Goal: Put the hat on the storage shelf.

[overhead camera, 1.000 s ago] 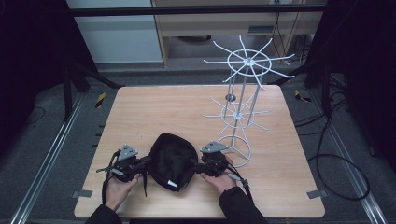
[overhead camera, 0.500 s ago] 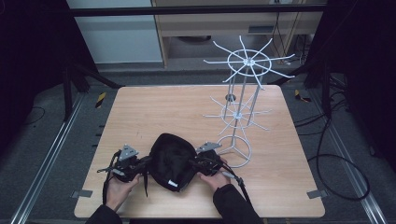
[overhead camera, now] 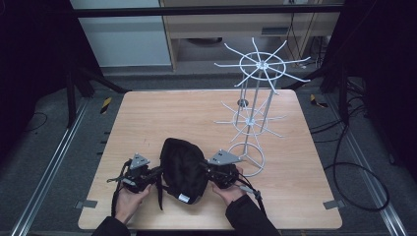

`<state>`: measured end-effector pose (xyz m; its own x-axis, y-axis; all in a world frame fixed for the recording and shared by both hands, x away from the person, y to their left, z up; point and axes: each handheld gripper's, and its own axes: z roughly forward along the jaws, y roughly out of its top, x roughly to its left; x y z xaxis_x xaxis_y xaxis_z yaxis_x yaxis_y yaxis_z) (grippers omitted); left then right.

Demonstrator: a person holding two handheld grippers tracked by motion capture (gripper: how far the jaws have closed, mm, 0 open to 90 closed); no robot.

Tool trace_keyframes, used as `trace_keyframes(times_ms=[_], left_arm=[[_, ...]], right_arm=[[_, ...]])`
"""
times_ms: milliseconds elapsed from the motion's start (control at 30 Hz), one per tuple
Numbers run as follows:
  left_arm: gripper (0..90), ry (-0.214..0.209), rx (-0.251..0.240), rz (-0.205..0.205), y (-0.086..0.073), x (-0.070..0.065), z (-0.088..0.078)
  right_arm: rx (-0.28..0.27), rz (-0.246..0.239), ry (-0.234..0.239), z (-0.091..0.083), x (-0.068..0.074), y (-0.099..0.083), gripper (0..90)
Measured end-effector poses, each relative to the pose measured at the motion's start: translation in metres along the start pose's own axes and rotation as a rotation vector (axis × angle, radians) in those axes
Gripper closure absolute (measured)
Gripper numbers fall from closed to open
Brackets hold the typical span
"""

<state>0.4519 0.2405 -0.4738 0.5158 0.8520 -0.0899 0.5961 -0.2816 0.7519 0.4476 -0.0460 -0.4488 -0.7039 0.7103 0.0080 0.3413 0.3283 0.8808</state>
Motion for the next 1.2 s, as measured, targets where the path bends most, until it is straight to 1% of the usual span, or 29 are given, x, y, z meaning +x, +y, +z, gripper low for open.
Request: trace_keyframes(times_ms=[33,67,100,167,200,300,367,433,500,533,567,600,633,667,700,733,767,800,833,867,900,933,967,1033,1067,1100,1200], left_arm=[[82.3,0.000,0.004,0.000,0.000,-0.001,0.002],[81.8,-0.006,0.014,0.004,0.000,-0.003,0.005],[81.5,-0.006,0.014,0.004,0.000,-0.003,0.005],[81.1,-0.004,0.023,0.011,0.000,-0.006,0.008],[80.4,-0.003,0.028,0.012,-0.001,-0.006,0.009],[76.2,0.000,0.037,0.009,-0.001,-0.006,0.010],[73.1,-0.006,0.039,-0.007,-0.002,-0.004,0.010],[68.9,-0.015,0.021,-0.028,-0.001,-0.001,0.007],[63.9,-0.016,-0.005,-0.059,0.002,0.004,-0.002],[61.3,-0.013,-0.027,-0.074,0.003,0.006,-0.007],[60.6,-0.010,-0.041,-0.084,0.005,0.008,-0.012],[58.7,-0.003,-0.079,-0.114,0.007,0.010,-0.023],[58.6,0.002,-0.091,-0.120,0.008,0.011,-0.028],[58.6,0.002,-0.091,-0.120,0.008,0.011,-0.028],[58.6,0.006,-0.099,-0.120,0.009,0.011,-0.033],[58.2,0.001,-0.112,-0.121,0.011,0.009,-0.038],[58.0,-0.026,-0.129,-0.114,0.013,0.003,-0.042],[57.6,-0.026,-0.129,-0.114,0.013,0.003,-0.042],[56.5,-0.051,-0.145,-0.094,0.017,-0.006,-0.044],[55.1,-0.051,-0.145,-0.094,0.017,-0.006,-0.044],[55.1,-0.064,-0.148,-0.090,0.020,-0.013,-0.042],[52.5,-0.089,-0.147,-0.087,0.024,-0.022,-0.037],[51.8,-0.089,-0.147,-0.087,0.024,-0.022,-0.037],[50.7,-0.111,-0.139,-0.092,0.029,-0.029,-0.029],[48.1,-0.116,-0.136,-0.098,0.031,-0.031,-0.025],[48.1,-0.123,-0.136,-0.106,0.032,-0.033,-0.022],[42.6,-0.145,-0.139,-0.122,0.037,-0.037,-0.014]], right_arm=[[0.000,0.000,0.000,0.000,0.000,0.000,83.9],[-0.032,-0.047,0.014,-0.008,0.006,0.000,83.7],[-0.032,-0.047,0.014,-0.008,0.006,0.000,83.7],[-0.040,-0.071,0.023,-0.012,0.011,-0.002,83.4],[-0.038,-0.076,0.023,-0.013,0.013,-0.005,83.3],[-0.023,-0.062,0.026,-0.013,0.013,-0.011,83.2],[-0.018,-0.056,0.020,-0.011,0.012,-0.013,83.2],[-0.014,-0.052,0.008,-0.011,0.012,-0.014,83.4],[-0.009,-0.052,-0.005,-0.010,0.012,-0.015,83.7],[-0.005,-0.053,-0.016,-0.009,0.013,-0.015,83.8],[0.000,-0.056,-0.021,-0.009,0.014,-0.015,83.9],[0.004,-0.059,-0.033,-0.008,0.015,-0.016,84.2],[0.006,-0.059,-0.034,-0.007,0.015,-0.016,84.3],[0.006,-0.059,-0.034,-0.007,0.015,-0.016,84.3],[0.008,-0.057,-0.035,-0.007,0.015,-0.016,84.3],[0.012,-0.048,-0.041,-0.006,0.014,-0.016,84.3],[0.013,-0.046,-0.042,-0.006,0.014,-0.016,84.3],[0.011,-0.046,-0.044,-0.006,0.014,-0.016,84.3],[0.012,-0.044,-0.042,-0.006,0.014,-0.016,84.3],[0.012,-0.044,-0.042,-0.006,0.014,-0.016,84.3],[0.010,-0.046,-0.040,-0.006,0.014,-0.016,84.2],[0.008,-0.054,-0.031,-0.007,0.015,-0.016,84.1],[0.008,-0.054,-0.031,-0.007,0.015,-0.016,84.1],[0.007,-0.056,-0.021,-0.007,0.016,-0.016,84.1],[0.005,-0.061,-0.014,-0.008,0.017,-0.016,84.0],[0.005,-0.061,-0.014,-0.008,0.017,-0.016,84.0],[0.003,-0.071,0.007,-0.009,0.019,-0.016,83.9]])
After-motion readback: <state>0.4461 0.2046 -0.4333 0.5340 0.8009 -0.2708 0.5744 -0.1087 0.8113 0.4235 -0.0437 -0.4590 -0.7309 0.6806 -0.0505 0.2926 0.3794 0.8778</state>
